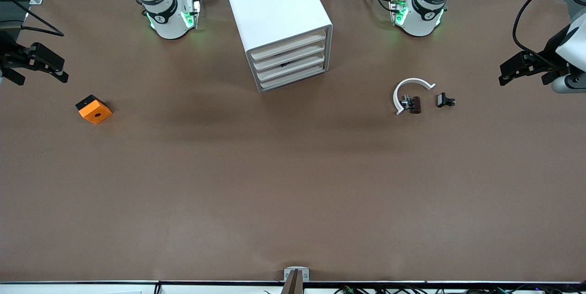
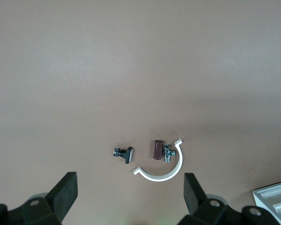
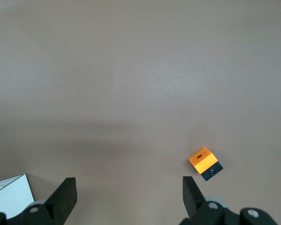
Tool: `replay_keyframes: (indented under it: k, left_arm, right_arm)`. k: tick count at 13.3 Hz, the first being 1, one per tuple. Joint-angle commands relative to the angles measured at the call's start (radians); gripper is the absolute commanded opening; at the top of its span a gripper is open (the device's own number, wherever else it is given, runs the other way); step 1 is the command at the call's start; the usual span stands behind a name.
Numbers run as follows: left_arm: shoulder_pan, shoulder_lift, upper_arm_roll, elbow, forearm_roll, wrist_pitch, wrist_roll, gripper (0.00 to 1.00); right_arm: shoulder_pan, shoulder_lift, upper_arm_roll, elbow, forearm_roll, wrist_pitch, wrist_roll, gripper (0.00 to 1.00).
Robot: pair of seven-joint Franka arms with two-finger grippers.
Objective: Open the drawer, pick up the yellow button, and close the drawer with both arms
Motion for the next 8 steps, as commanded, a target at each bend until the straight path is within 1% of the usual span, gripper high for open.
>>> replay_keyframes:
  k: [1,4,6,7,8]
  left_arm:
    - [0.008,0.011,-0.006,0.025,-0.011,-0.010,0.015,1.00]
    - [0.006,0.012,-0.006,0.025,-0.011,-0.010,0.015,1.00]
    - [0.008,0.038,-0.006,0.025,-0.011,-0.010,0.013,1.00]
    - [0.008,0.066,-0.004,0.028,-0.011,-0.009,0.010,1.00]
    - [0.008,0.116,-0.003,0.066,-0.008,-0.009,0.006,1.00]
  right_arm:
    - [0.008,0.008,-0.003,0.022,-0.019,-0.008,-0.005,1.00]
    - [0.008,0.008,-0.003,0.022,-0.018,-0.008,-0.005,1.00]
    - [0.008,0.008,-0.002,0.020,-0.018,-0.008,-0.005,1.00]
    - [0.010,0.008,-0.002,0.022,-0.016,-0.008,-0.005,1.00]
    - [0.010,0.008,-0.002,0.020,-0.015,-0.011,-0.005,1.00]
